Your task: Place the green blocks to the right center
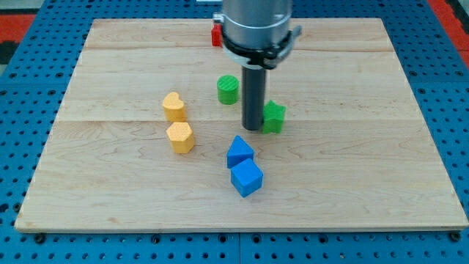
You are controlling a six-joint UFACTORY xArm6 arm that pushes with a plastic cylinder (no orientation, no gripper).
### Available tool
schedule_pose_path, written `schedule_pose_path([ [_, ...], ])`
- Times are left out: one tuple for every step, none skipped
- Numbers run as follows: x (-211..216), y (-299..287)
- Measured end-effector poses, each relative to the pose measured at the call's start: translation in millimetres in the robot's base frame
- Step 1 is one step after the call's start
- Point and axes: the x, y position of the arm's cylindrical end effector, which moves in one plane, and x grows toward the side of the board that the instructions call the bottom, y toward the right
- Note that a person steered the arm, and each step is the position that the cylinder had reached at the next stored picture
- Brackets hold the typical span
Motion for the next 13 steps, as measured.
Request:
schedule_pose_path([
  [-12.7,43.1],
  [-31.2,102.1],
  [-27.7,133.3],
  [-1.8,69.6],
  [-12.6,-20.2],
  [-41.0,-81.7],
  [-91.7,-88.3],
  [-99.1,-90.9],
  [-74.7,-91.9],
  [-76.9,-67.8],
  [-87.7,16.0],
  [-80.0,77.2],
  [-73.2,77.6],
])
